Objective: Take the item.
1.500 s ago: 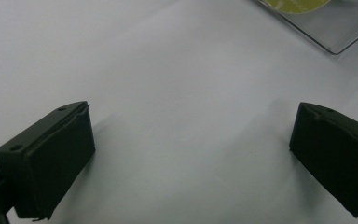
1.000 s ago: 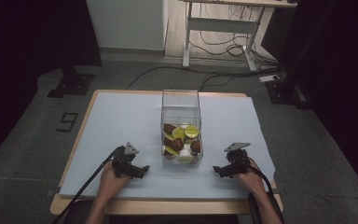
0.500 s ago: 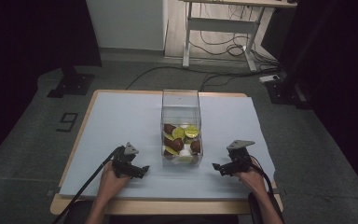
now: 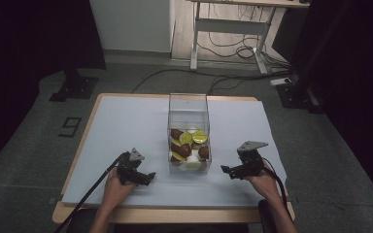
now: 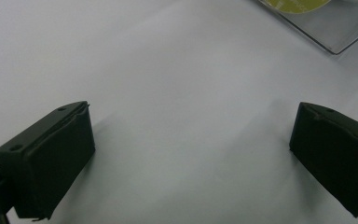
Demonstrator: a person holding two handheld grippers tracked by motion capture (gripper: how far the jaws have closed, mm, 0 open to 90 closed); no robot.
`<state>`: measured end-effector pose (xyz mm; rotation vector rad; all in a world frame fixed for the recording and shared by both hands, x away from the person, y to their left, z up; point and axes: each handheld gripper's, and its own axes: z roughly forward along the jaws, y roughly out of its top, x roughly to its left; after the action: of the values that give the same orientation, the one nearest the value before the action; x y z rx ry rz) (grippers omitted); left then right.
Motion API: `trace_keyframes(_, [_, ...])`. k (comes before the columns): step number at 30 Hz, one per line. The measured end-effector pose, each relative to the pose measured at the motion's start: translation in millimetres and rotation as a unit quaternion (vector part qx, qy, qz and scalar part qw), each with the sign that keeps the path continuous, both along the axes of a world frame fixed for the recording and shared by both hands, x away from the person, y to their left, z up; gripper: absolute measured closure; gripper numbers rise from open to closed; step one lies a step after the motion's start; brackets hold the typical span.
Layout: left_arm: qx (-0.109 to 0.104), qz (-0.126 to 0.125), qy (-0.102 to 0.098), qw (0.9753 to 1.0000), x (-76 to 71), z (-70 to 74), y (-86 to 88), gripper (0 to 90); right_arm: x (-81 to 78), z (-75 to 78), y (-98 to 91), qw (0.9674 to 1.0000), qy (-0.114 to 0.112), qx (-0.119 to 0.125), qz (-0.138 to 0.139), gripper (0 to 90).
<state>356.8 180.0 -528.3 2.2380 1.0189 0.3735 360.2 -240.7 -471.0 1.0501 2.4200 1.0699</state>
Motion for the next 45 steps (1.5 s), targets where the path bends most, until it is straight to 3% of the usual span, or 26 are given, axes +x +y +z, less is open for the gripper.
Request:
trace_keyframes(11, [0.000, 0.000, 0.000, 1.0000, 0.0, -0.1, -0.1, 0.0, 0.8, 20.1, 12.8, 0.9997, 0.006, -0.002, 0.024, 5.2])
trace_keyframes(15, [0.000, 0.000, 0.000, 1.0000, 0.0, -0.1, -0.1, 0.0, 1.9, 25.7, 16.8, 0.9988, 0.013, 0.017, 0.043, 5.2])
trace_keyframes(21, [0.000, 0.000, 0.000, 1.0000, 0.0, 0.0, 0.0, 0.0, 5.9, 37.4, 25.3, 0.9985, 0.005, 0.007, 0.055, 8.3])
trace_keyframes(33, [0.000, 0.000, -0.001, 1.0000, -0.1, -0.1, -0.1, 0.0, 13.5, 49.4, 41.7, 0.9976, 0.000, 0.012, 0.068, 14.3])
trace_keyframes(45, [0.000, 0.000, -0.001, 1.0000, -0.1, -0.1, -0.1, 0.0, 26.2, 52.7, 62.8, 0.9964, 0.015, 0.007, 0.083, 19.7])
